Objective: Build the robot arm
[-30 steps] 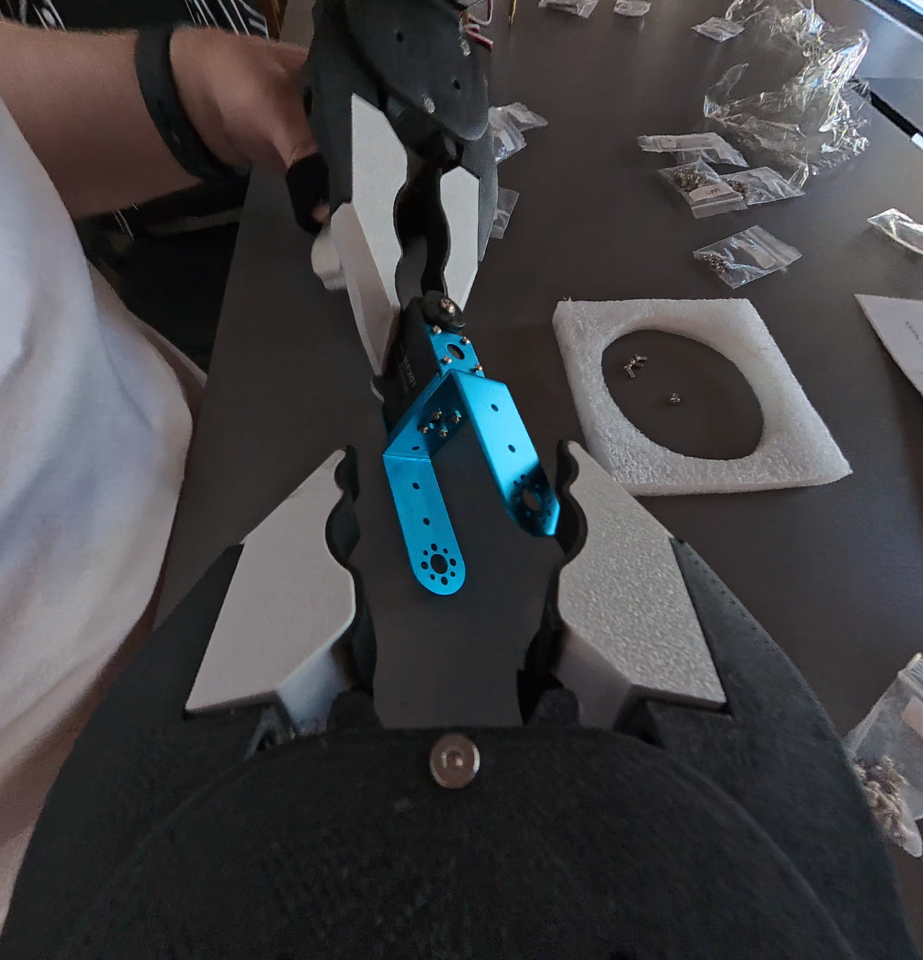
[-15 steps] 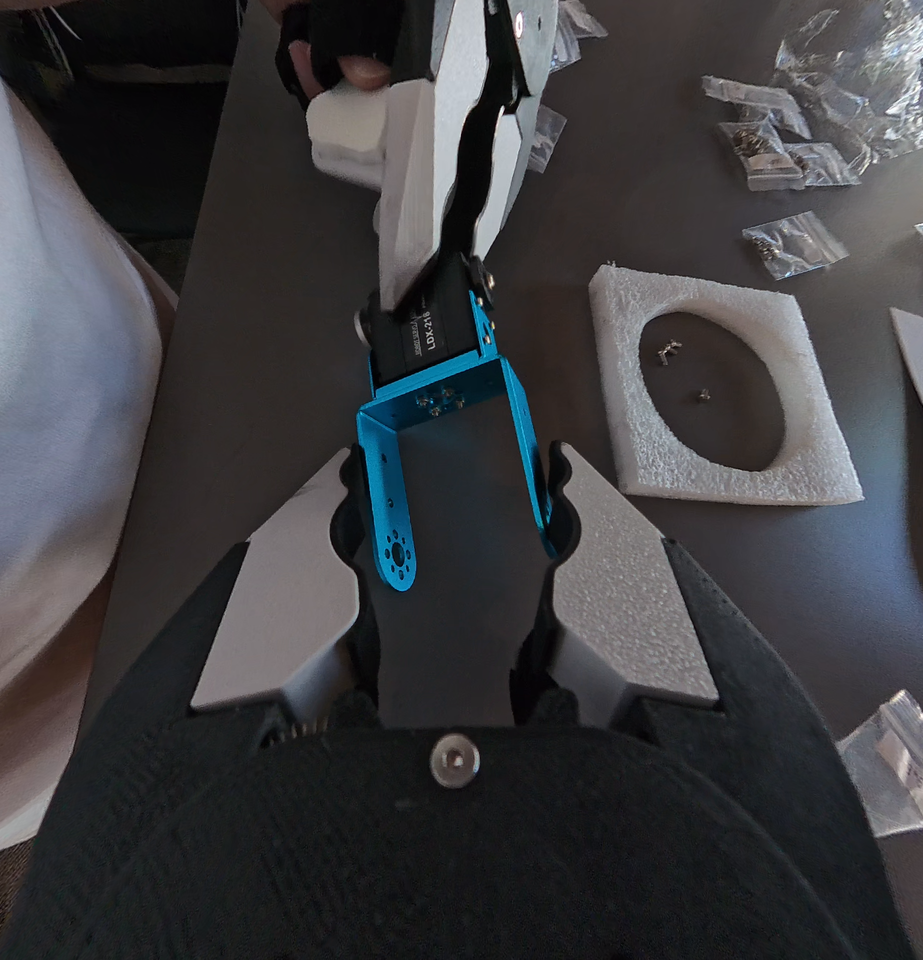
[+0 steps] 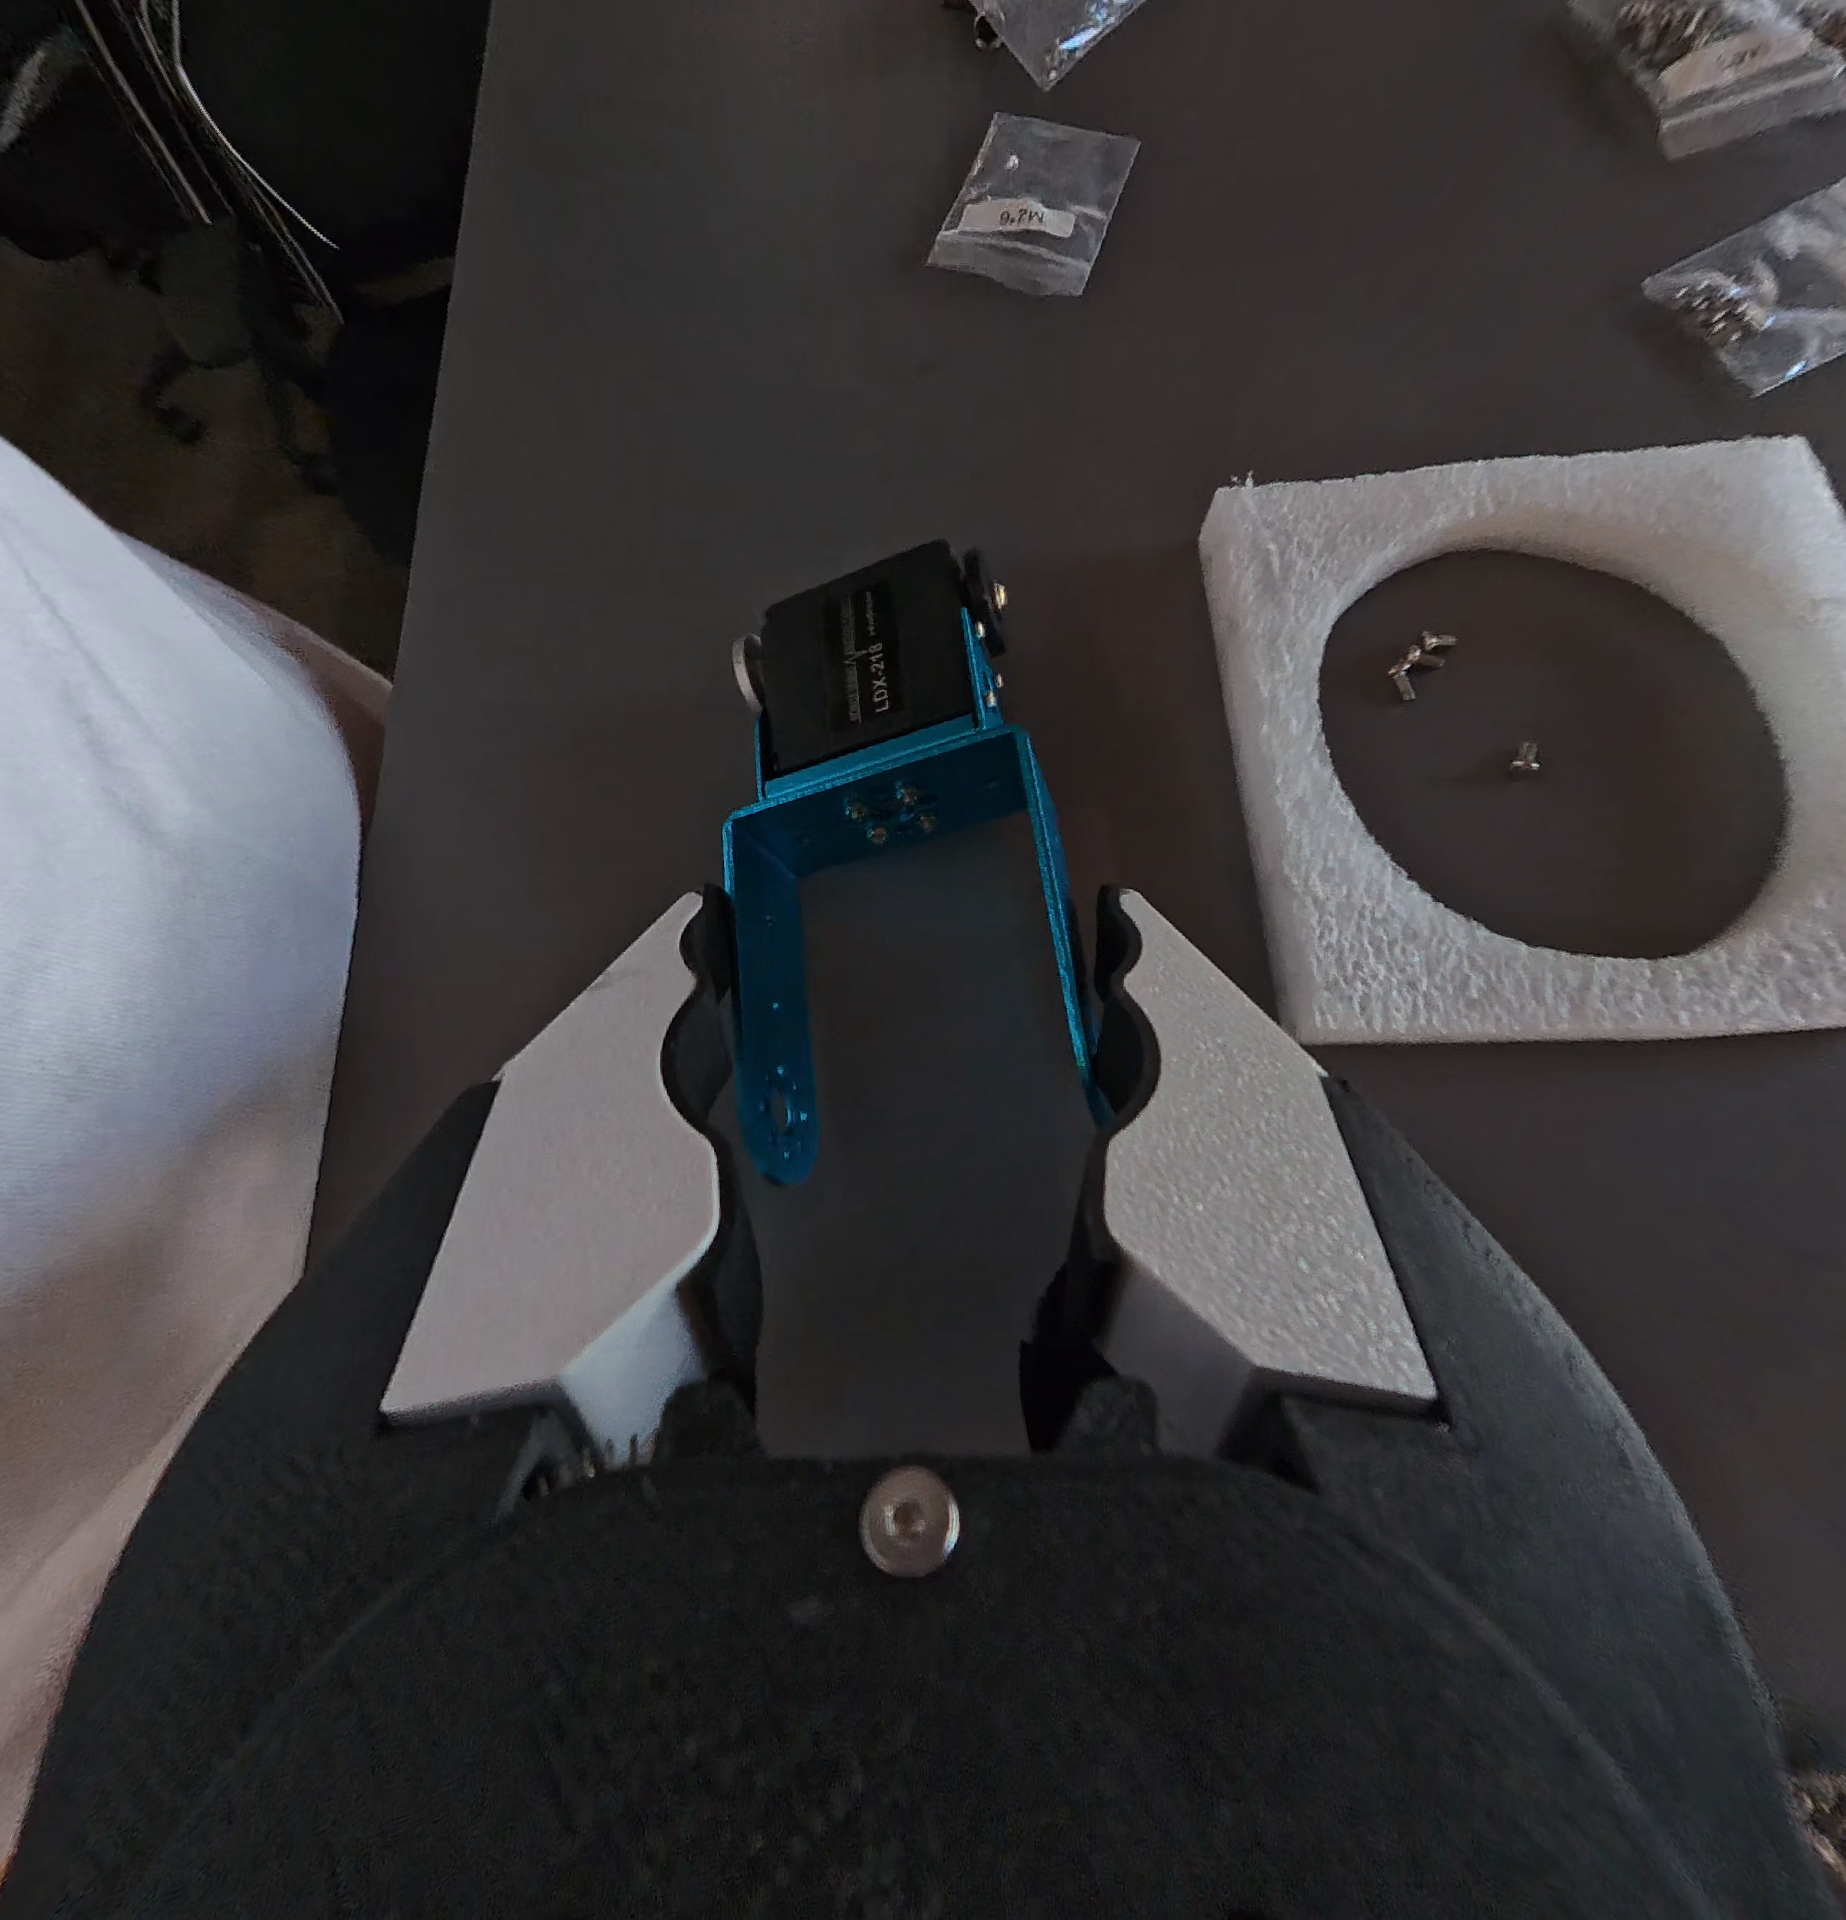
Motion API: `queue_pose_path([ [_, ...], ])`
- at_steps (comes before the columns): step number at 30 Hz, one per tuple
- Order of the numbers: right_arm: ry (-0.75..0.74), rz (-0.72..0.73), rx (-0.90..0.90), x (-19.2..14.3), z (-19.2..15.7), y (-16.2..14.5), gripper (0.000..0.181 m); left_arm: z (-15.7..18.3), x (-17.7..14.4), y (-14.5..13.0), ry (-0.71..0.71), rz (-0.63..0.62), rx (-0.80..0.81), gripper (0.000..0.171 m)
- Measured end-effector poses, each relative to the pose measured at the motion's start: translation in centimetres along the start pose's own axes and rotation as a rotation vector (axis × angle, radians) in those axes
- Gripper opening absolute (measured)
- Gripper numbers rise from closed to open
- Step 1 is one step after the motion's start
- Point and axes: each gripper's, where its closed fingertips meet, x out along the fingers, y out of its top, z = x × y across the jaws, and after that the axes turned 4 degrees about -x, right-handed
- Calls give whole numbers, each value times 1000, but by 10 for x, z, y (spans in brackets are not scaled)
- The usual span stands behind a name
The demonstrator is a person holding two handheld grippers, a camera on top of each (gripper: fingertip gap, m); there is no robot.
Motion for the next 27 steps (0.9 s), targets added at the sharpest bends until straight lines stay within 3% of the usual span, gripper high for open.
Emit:
queue_pose_path([
  [3,34,-21,39,6,2,2,72,-20,-17,2,160,70,93,35],
  [8,20,-20,0,2,8,6,72,-29,-28,1,245,142,187,36],
  [12,-49,124,-9,-24,15,22,74,-35,-49,20,325,305,318,40],
  [15,-189,269,8,-57,36,25,64,-34,-53,35,311,406,364,57],
  [18,-395,368,61,-98,67,8,49,-49,-37,36,334,327,355,66],
  [21,-570,429,111,-135,87,-14,26,-57,-23,45,346,274,369,58],
  [24,-694,486,101,-162,91,-28,0,-50,-7,61,261,264,381,40],
  [27,-815,493,71,-180,96,-34,0,-54,15,73,233,192,402,17],
])
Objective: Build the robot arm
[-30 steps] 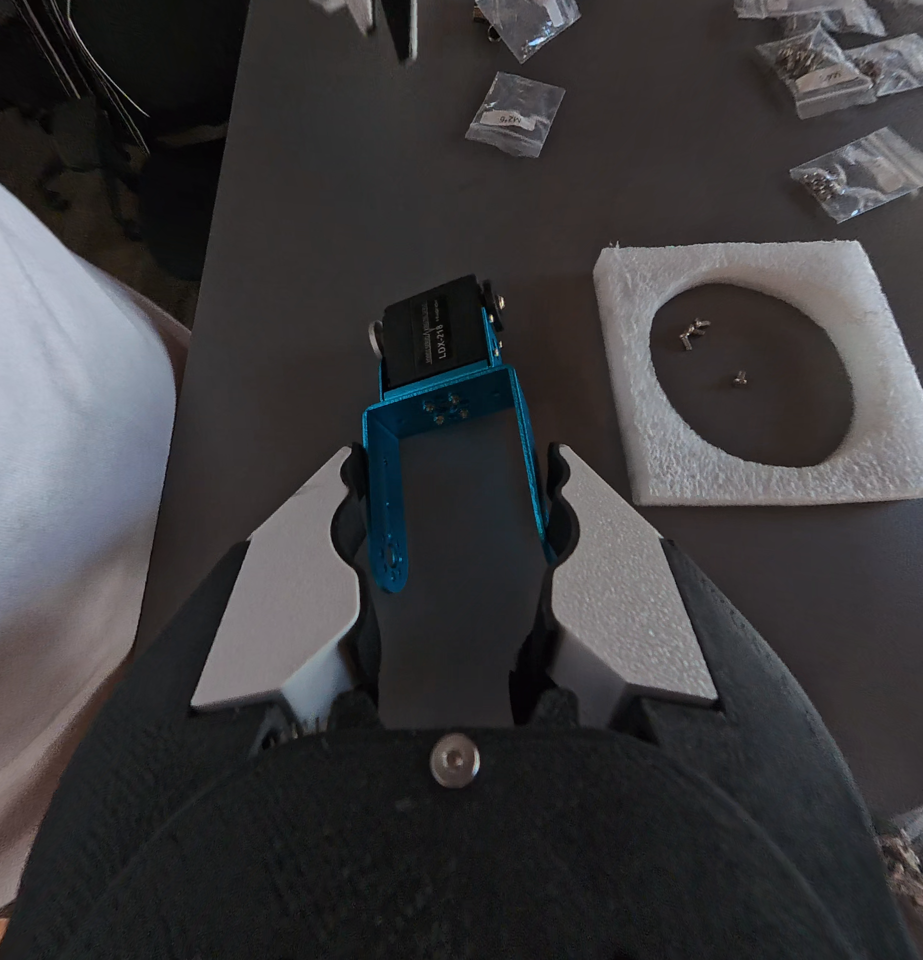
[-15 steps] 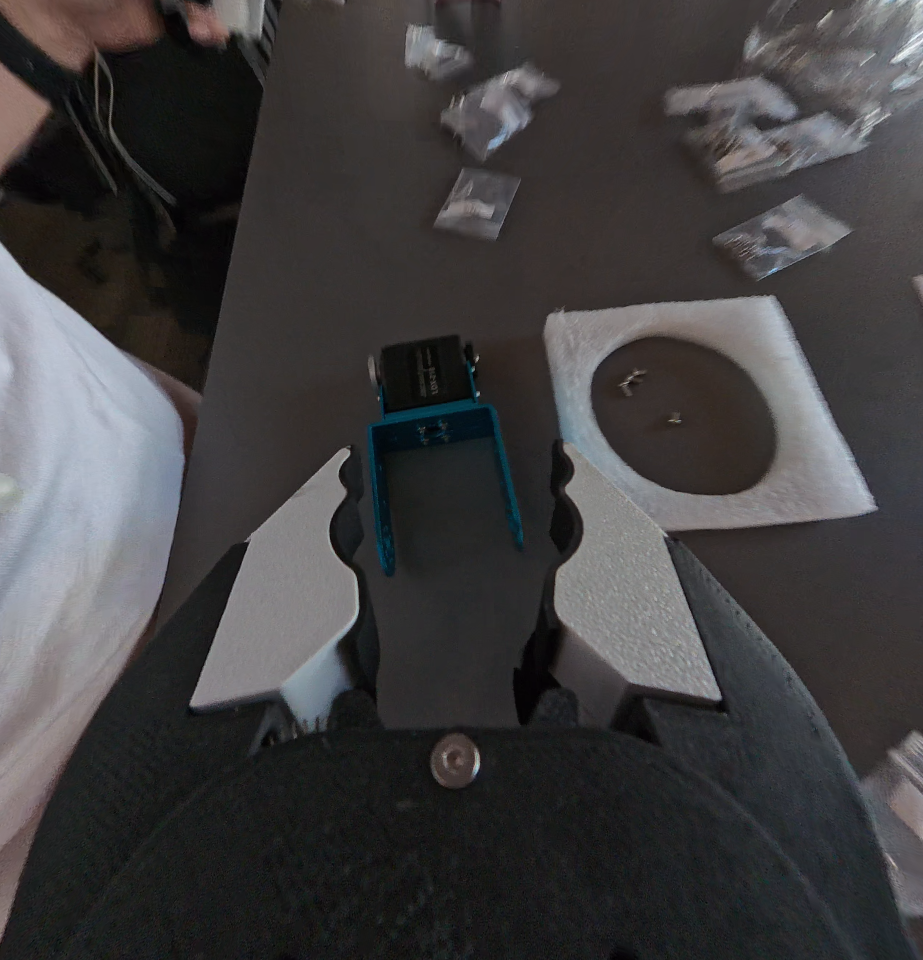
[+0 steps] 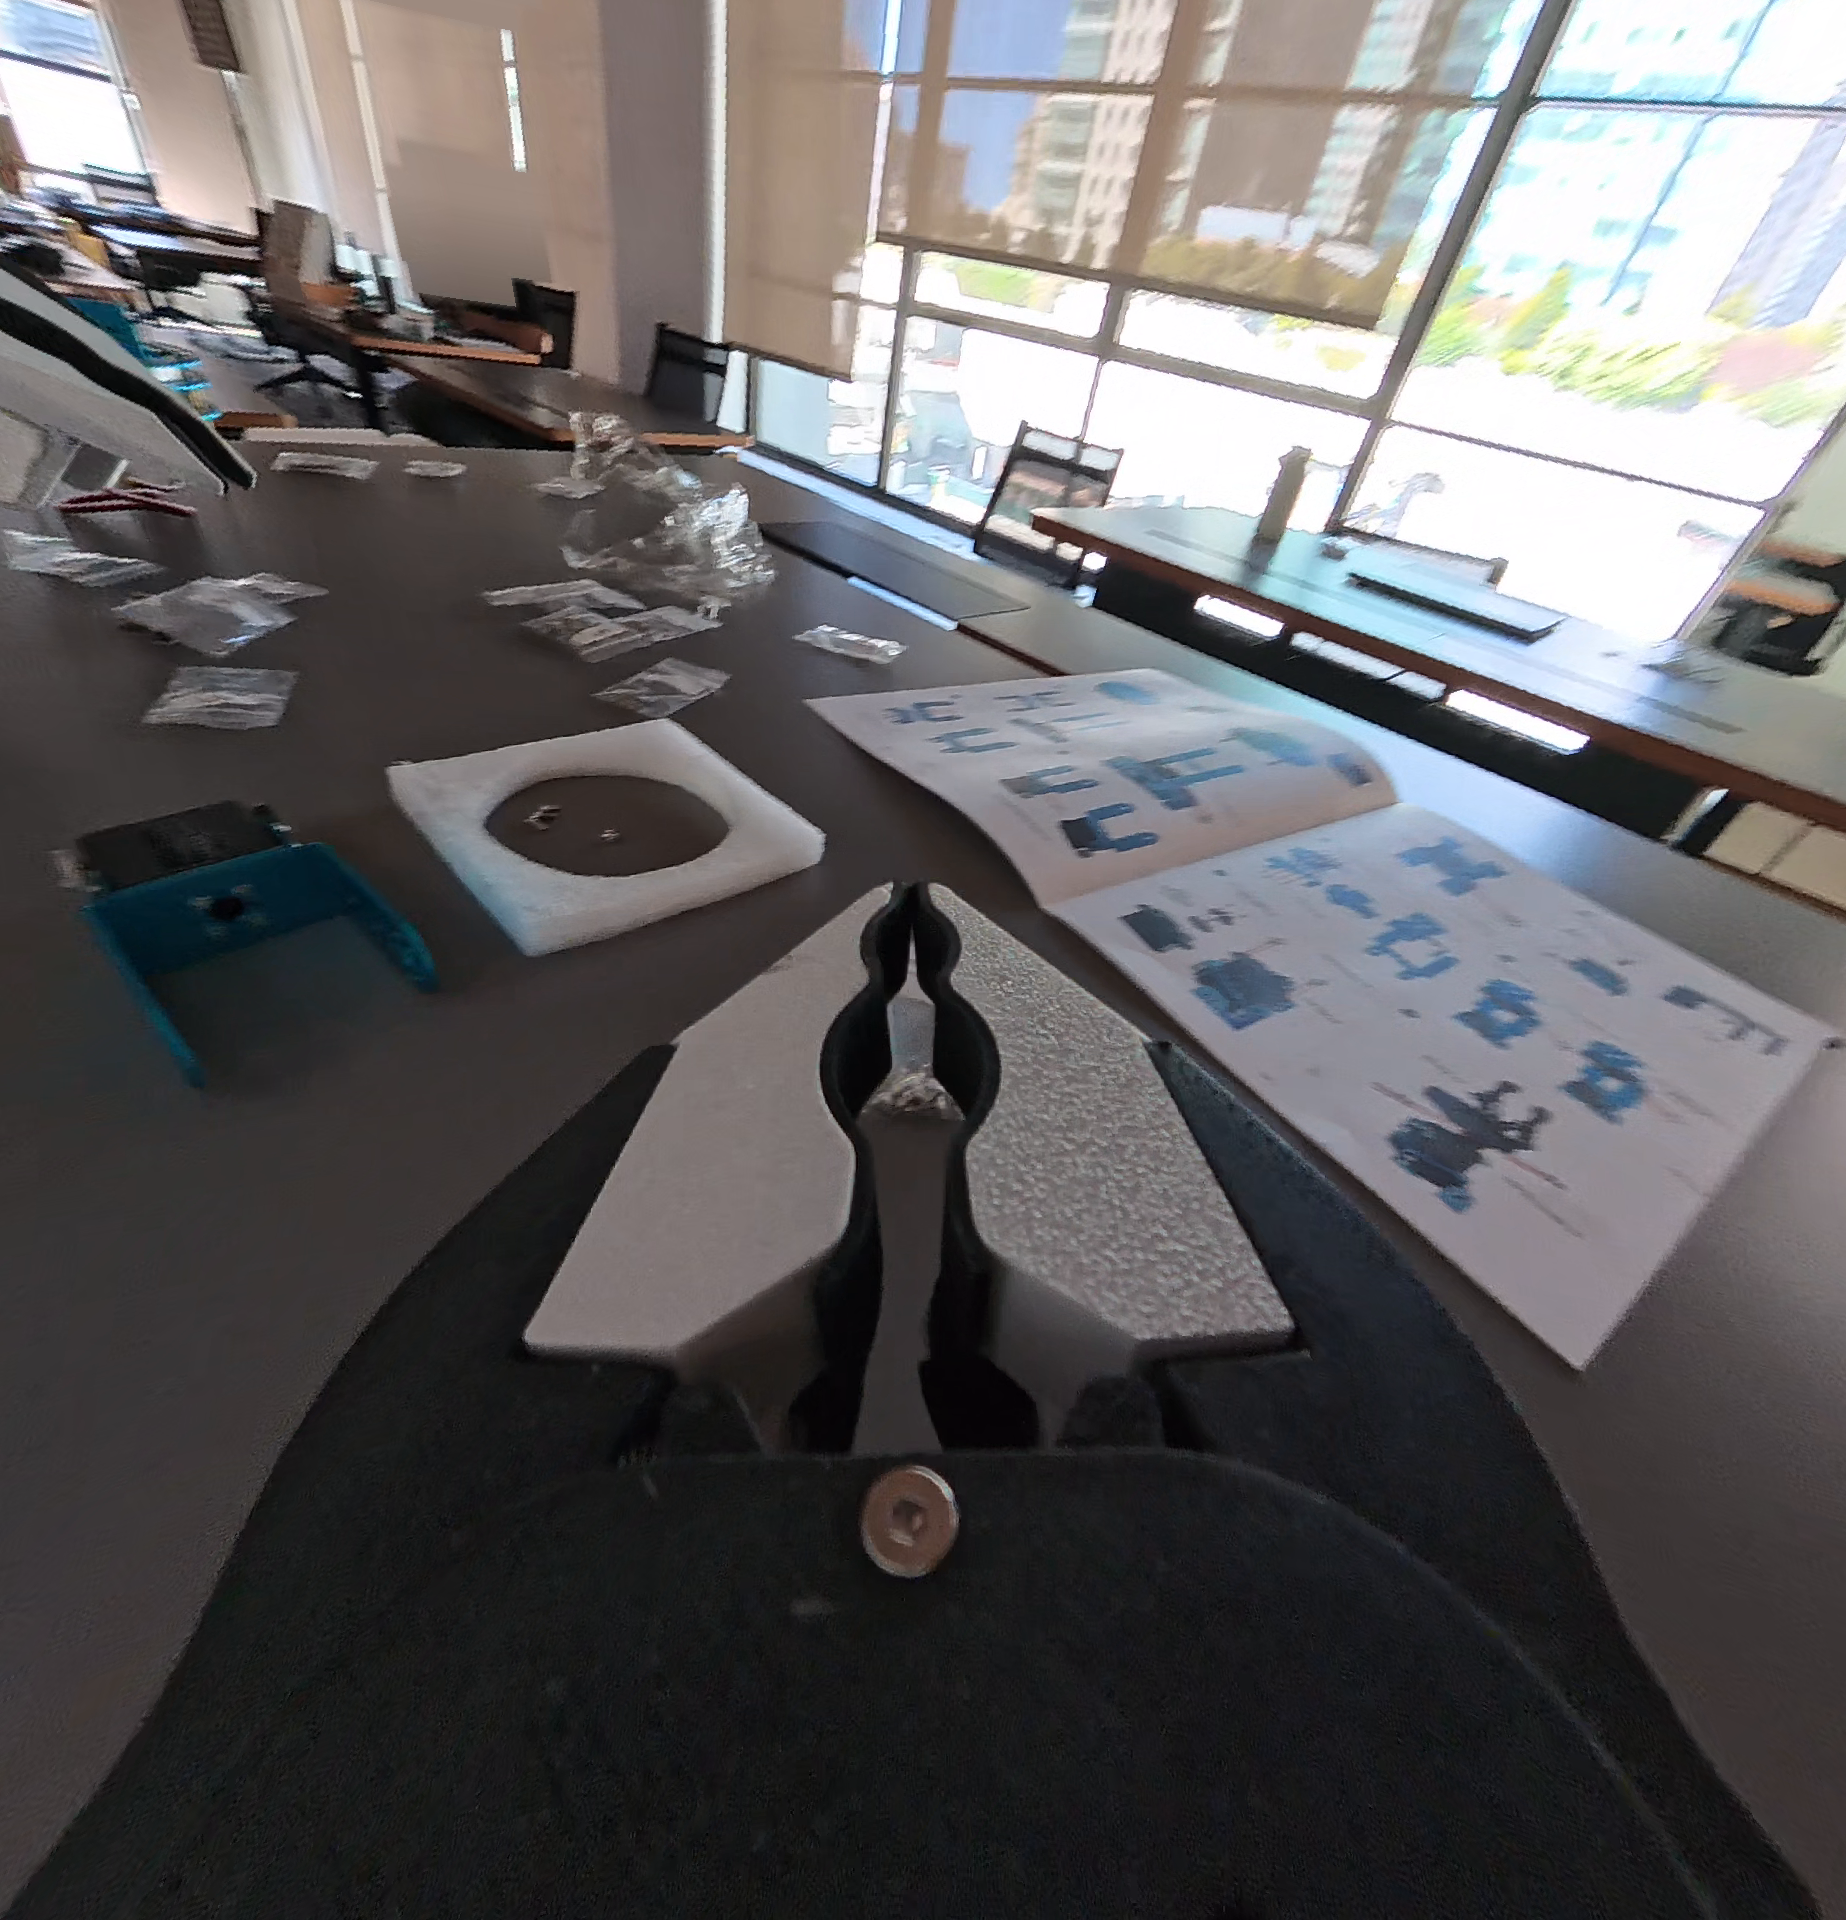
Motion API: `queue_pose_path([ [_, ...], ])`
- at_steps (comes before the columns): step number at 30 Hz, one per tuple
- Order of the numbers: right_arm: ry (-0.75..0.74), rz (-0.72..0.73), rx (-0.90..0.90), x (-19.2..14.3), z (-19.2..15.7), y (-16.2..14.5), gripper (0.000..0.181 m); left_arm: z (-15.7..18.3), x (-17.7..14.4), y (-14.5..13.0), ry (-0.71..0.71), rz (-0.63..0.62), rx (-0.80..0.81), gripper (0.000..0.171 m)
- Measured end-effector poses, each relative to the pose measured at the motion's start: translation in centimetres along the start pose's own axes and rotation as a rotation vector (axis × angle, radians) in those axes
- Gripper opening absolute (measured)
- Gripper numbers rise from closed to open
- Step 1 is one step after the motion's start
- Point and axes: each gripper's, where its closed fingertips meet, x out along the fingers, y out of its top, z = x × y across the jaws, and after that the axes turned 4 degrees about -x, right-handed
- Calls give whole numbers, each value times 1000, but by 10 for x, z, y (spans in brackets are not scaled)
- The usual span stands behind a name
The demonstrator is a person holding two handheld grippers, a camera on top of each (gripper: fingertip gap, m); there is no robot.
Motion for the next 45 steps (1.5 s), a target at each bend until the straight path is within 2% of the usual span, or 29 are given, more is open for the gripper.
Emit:
queue_pose_path([
  [3,-35,1,-43,1,5,-2,0,-8,24,8,12,-30,17,2],
  [6,-50,-47,-61,6,6,-11,1,-35,32,16,130,-56,-45,6],
  [8,-43,-73,-72,9,4,-16,5,-57,22,19,226,-67,-102,11],
  [12,-41,-90,-112,13,2,-18,11,-86,-29,13,384,-154,-144,18],
  [17,-69,-97,-134,17,6,-19,15,-87,-81,-29,403,-326,-153,24],
  [19,-84,-101,-133,18,9,-19,16,-79,-88,-54,369,-384,-108,20],
  [22,-107,-102,-144,17,12,-19,16,-68,-90,-93,324,-473,-148,21],
  [25,-120,-118,-163,18,12,-21,16,-59,-87,-117,283,-505,-170,20],
  [28,-121,-144,-201,20,10,-24,16,-62,-89,-127,285,-486,-167,18],
  [34,-110,-200,-304,25,1,-31,16,-88,-115,-131,386,-418,-208,20],
  [39,-113,-221,-337,27,-1,-34,16,-94,-122,-116,386,-301,-244,21],
  [45,-125,-229,-339,27,1,-35,16,-88,-100,-92,297,-184,-315,17],
])
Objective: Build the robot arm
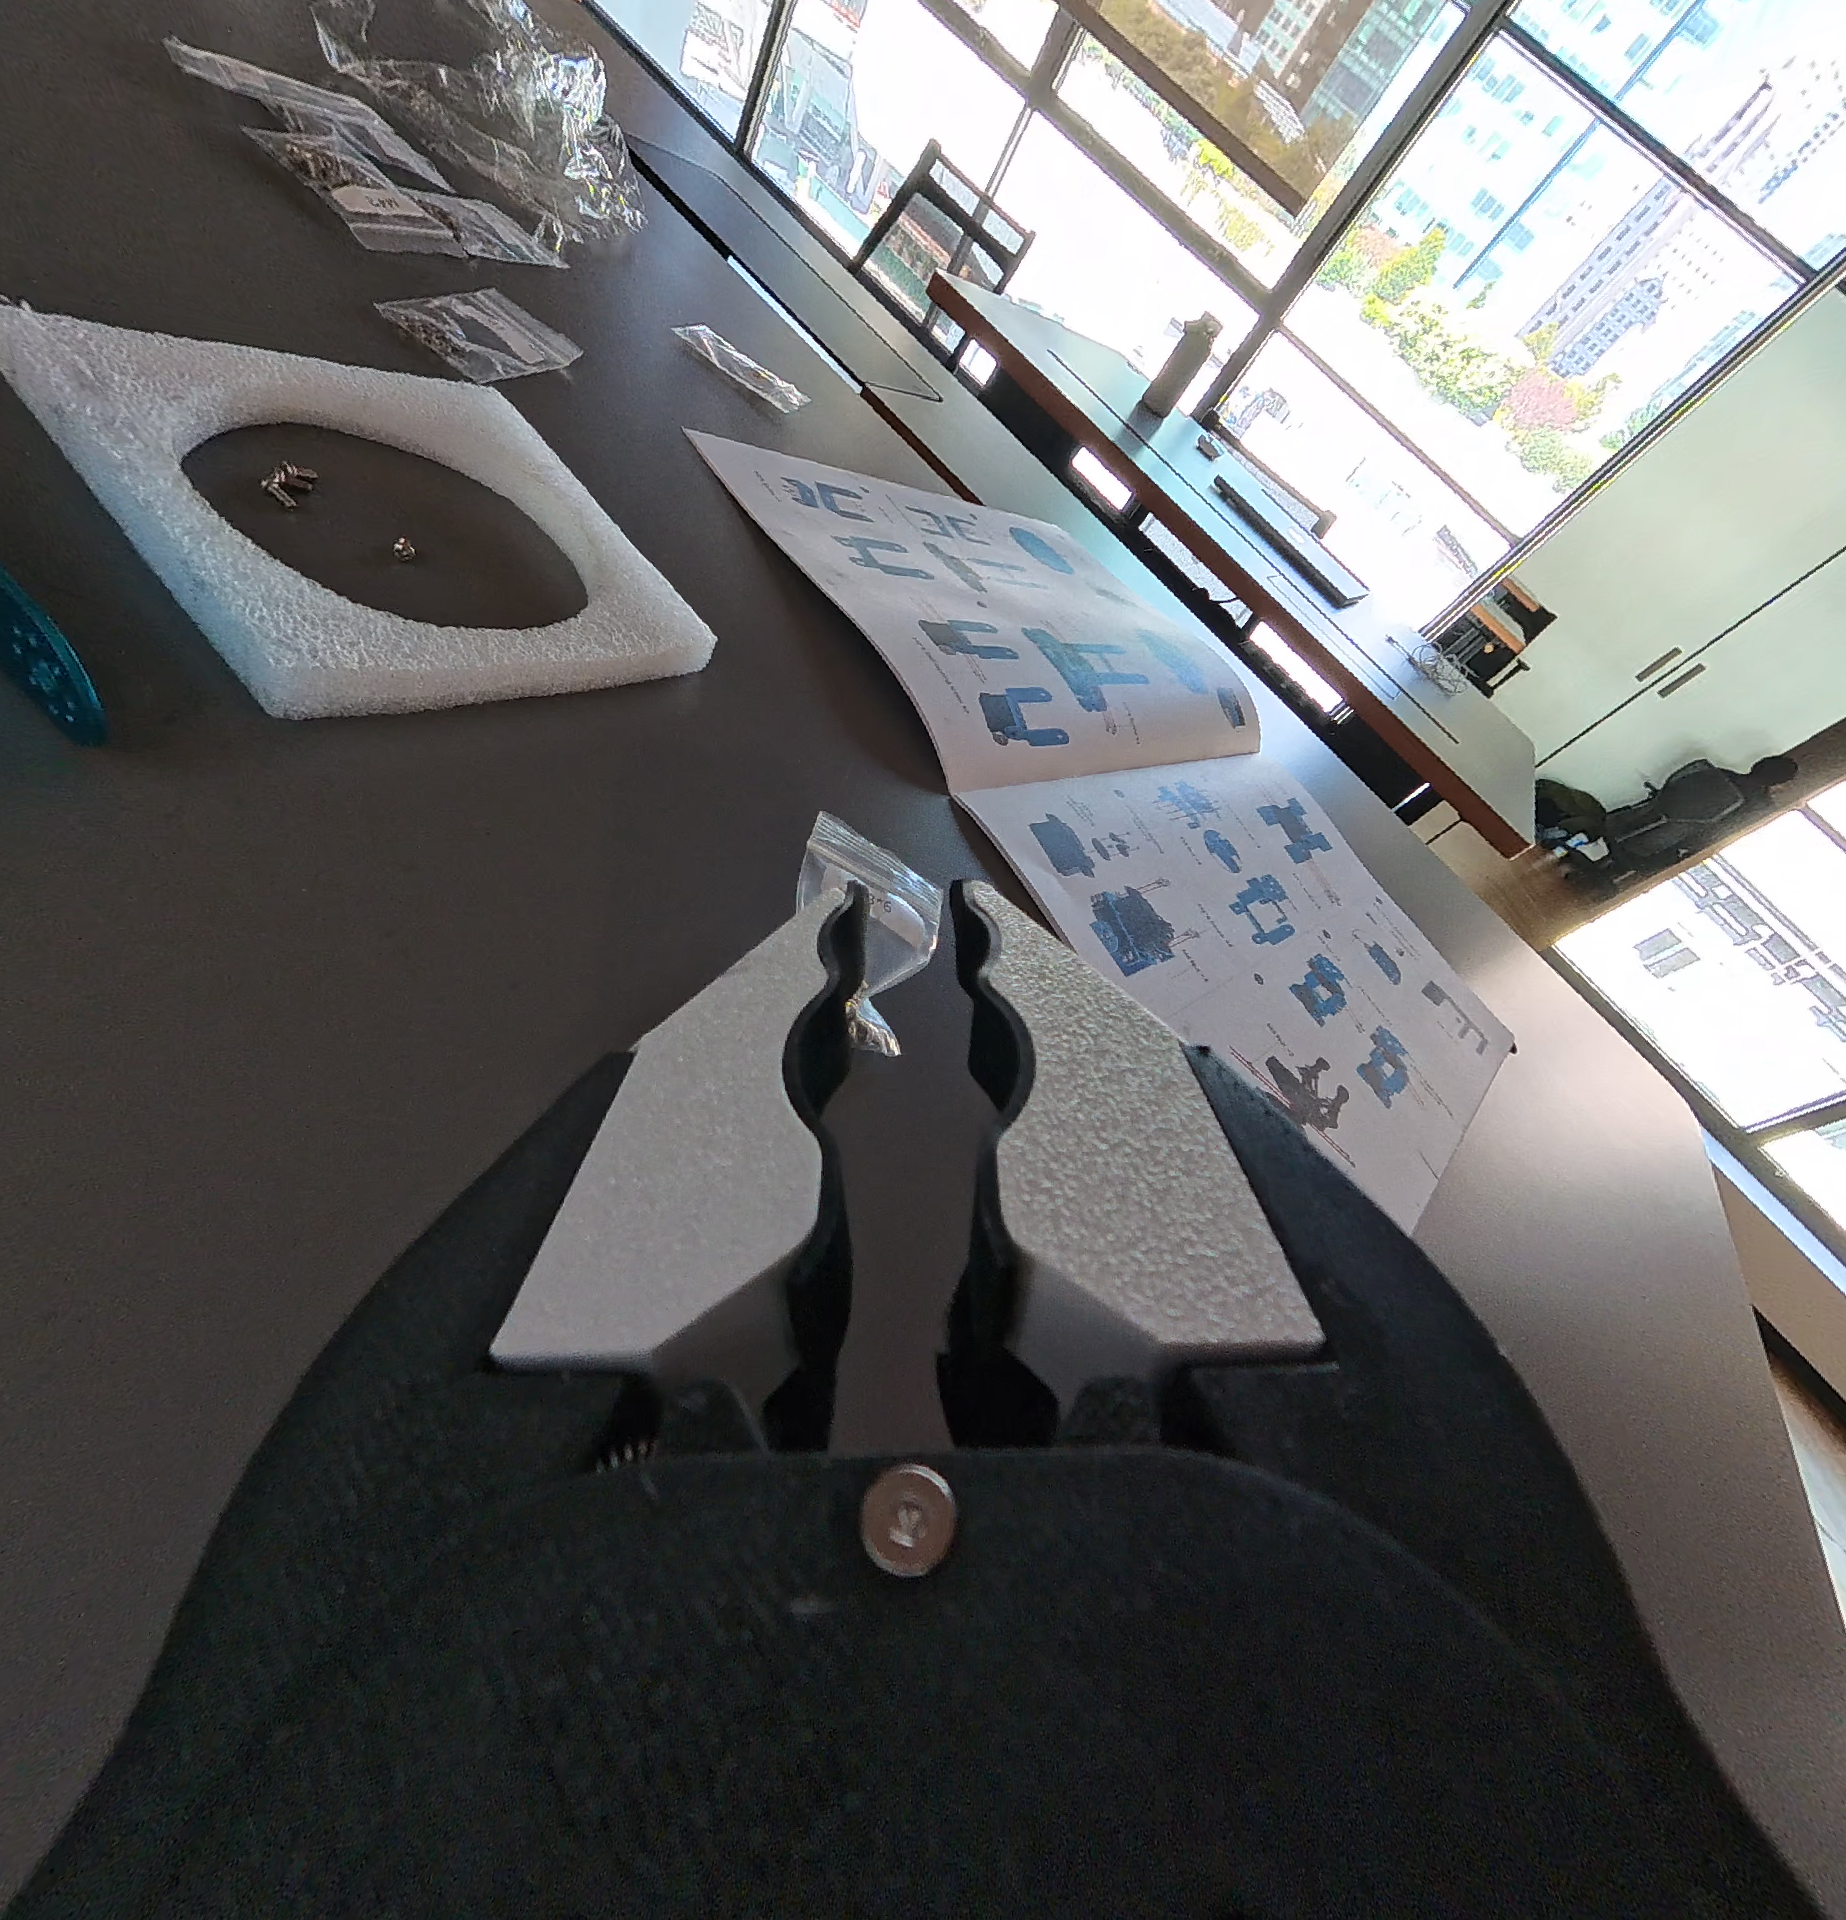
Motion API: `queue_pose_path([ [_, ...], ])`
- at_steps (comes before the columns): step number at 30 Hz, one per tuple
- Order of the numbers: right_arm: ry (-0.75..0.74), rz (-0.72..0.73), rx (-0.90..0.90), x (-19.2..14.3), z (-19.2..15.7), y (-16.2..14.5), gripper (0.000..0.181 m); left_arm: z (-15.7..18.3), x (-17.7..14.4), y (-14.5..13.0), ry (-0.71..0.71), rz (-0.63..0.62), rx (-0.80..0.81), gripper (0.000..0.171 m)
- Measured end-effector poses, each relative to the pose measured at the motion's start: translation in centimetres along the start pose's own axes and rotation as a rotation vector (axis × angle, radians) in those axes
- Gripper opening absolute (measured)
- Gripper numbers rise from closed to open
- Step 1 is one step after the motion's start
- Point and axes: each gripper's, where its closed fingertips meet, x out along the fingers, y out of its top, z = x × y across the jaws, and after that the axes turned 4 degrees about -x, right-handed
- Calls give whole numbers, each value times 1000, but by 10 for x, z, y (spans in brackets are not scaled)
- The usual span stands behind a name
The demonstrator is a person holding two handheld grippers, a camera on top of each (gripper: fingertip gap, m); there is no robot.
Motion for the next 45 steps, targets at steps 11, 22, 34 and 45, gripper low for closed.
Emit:
queue_pose_path([
  [11,9,-11,-34,1,-5,-1,16,24,48,23,-201,-30,-137,25],
  [22,13,-6,-32,3,-5,0,16,4,68,39,-34,-45,-283,25],
  [34,30,23,0,0,-4,2,16,-18,83,21,287,-191,-171,51],
  [45,315,204,-84,44,-64,121,15,2,90,24,271,-55,-60,18],
])
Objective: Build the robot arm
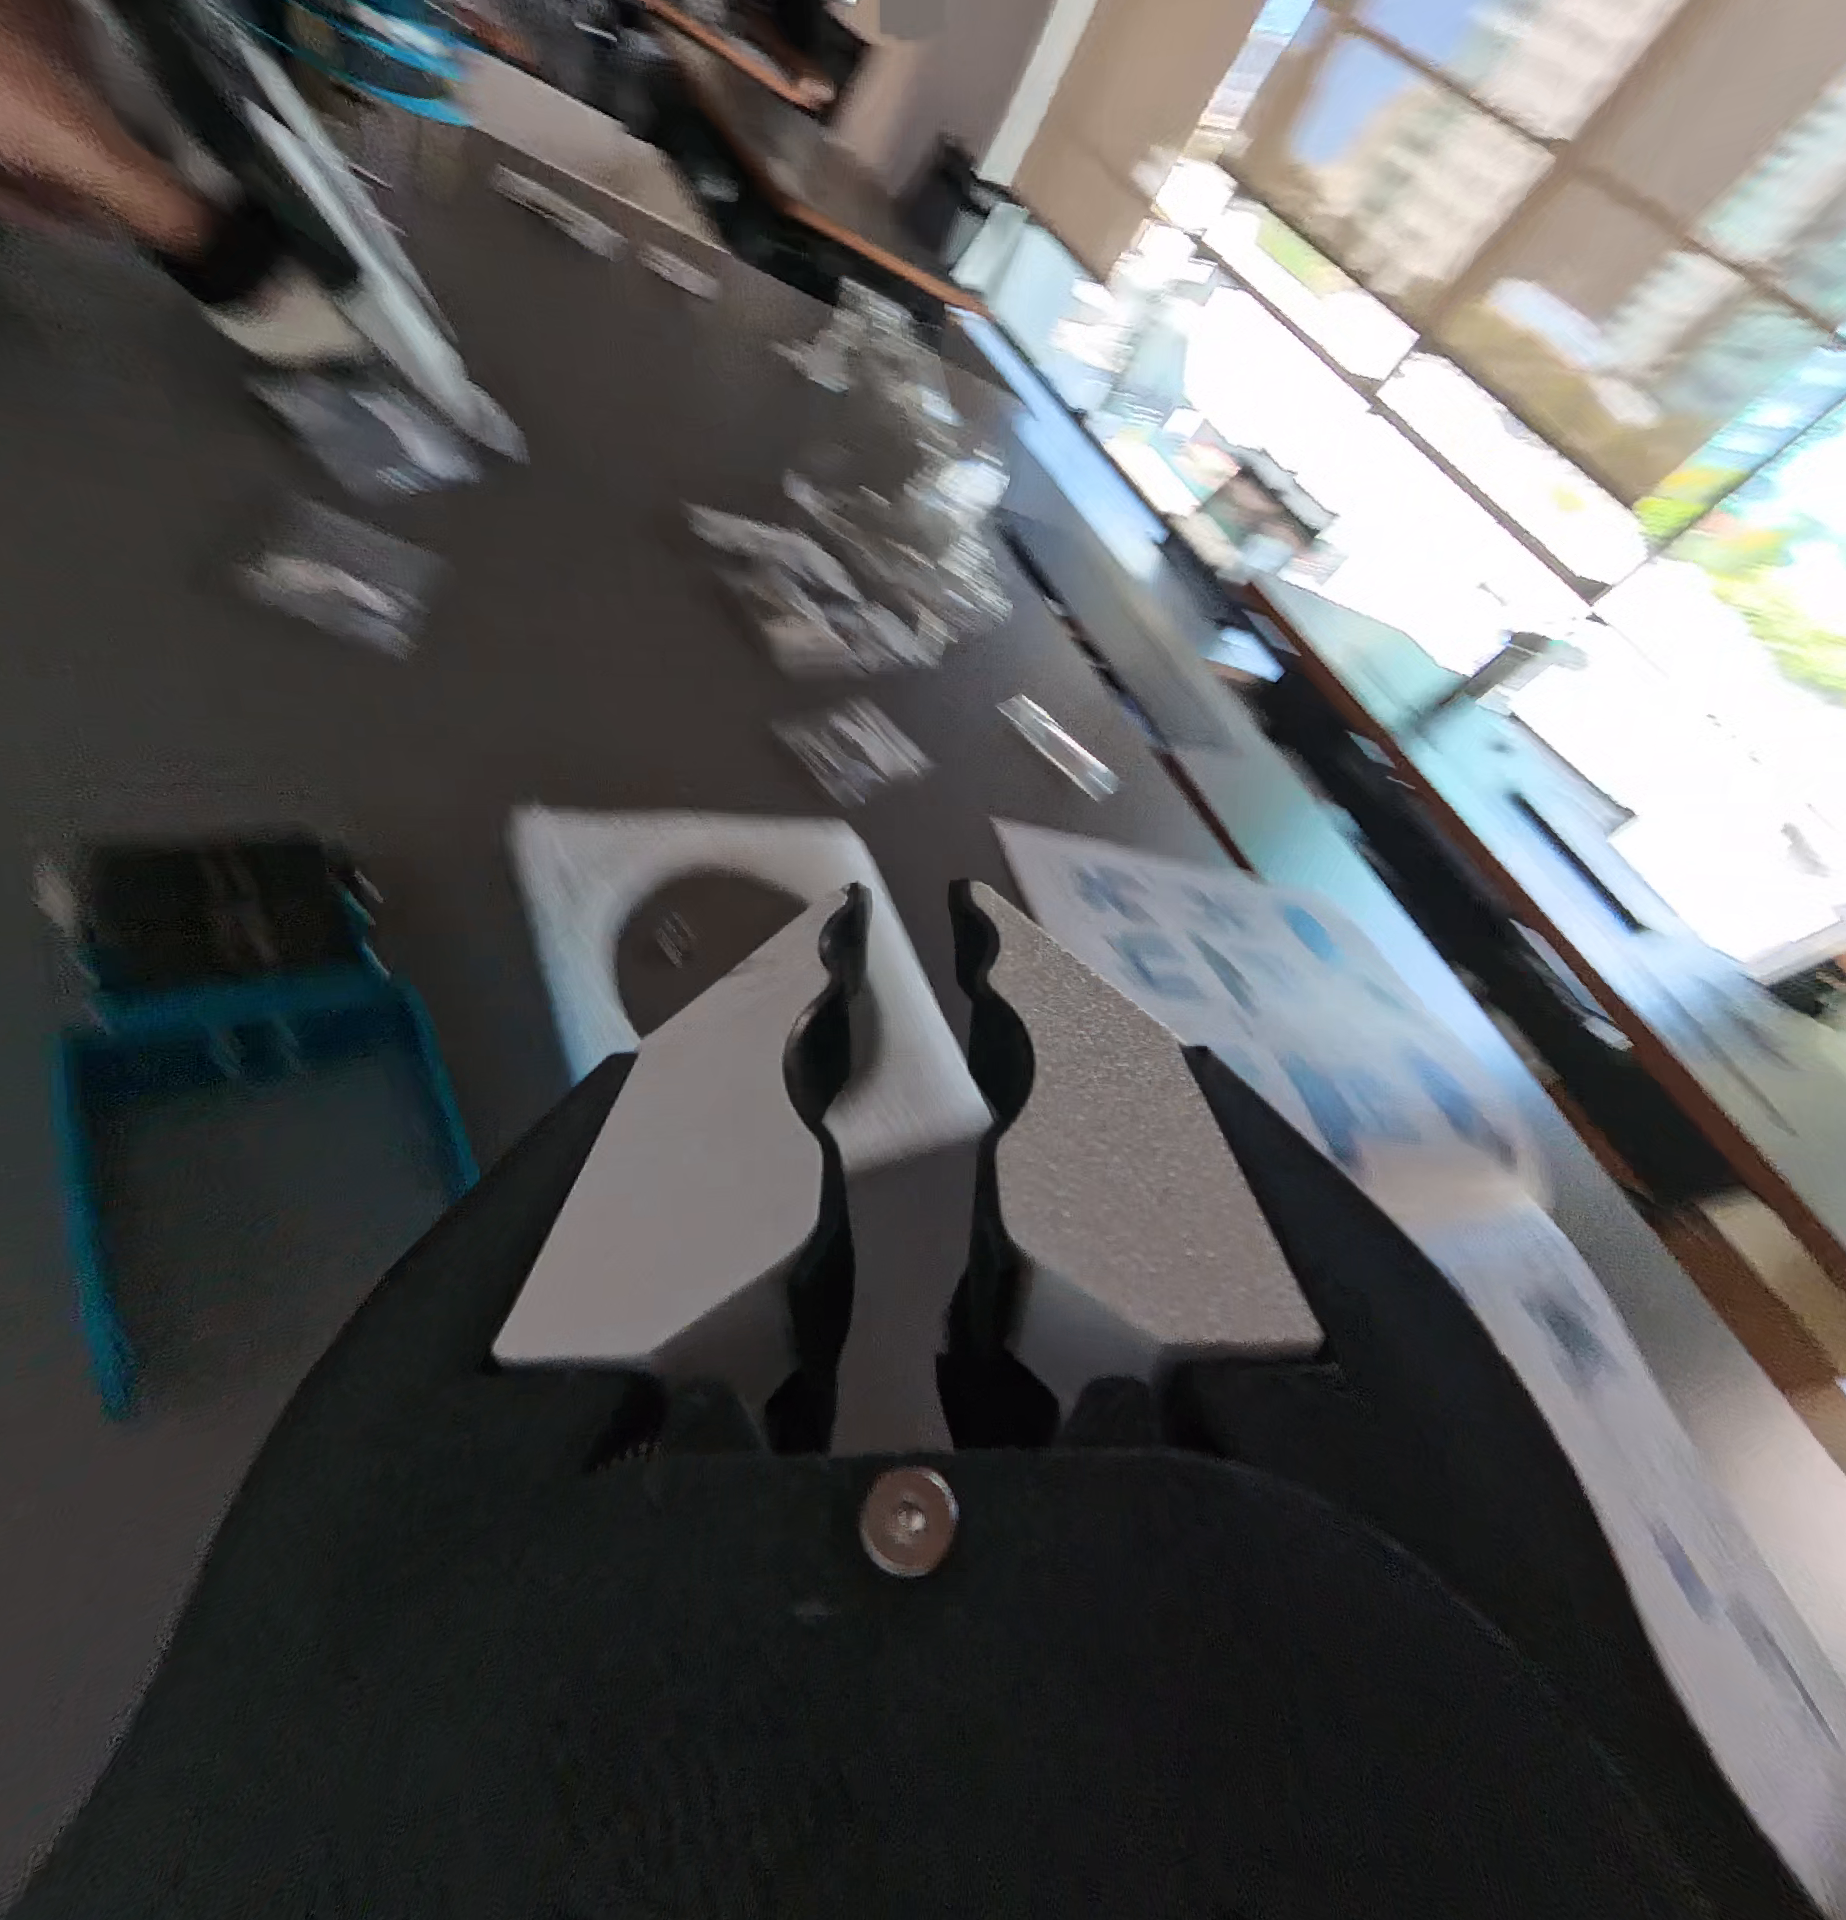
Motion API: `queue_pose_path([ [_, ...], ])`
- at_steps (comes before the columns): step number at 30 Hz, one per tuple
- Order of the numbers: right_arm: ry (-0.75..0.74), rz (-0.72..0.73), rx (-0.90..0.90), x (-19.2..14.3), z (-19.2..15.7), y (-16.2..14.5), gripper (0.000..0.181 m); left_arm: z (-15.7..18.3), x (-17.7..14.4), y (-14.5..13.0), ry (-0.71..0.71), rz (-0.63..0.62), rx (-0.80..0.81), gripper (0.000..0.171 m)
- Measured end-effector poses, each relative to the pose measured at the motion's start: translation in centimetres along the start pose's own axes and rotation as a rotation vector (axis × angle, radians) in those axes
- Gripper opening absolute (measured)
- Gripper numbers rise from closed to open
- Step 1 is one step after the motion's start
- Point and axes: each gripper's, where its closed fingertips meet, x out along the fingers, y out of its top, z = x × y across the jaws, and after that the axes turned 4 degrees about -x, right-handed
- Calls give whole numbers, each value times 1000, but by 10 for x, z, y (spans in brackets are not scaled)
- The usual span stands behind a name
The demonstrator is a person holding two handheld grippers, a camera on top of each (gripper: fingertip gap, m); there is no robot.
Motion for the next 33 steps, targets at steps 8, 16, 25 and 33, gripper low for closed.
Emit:
queue_pose_path([
  [8,719,53,277,165,-111,113,23,17,-5,7,-98,120,50,4],
  [16,1097,-99,446,239,-138,94,30,33,-23,28,-255,268,103,3],
  [25,1184,-19,626,225,-128,113,2,51,-43,54,-411,359,206,3],
  [33,914,60,610,135,-97,85,0,128,-68,57,-712,359,359,34],
])
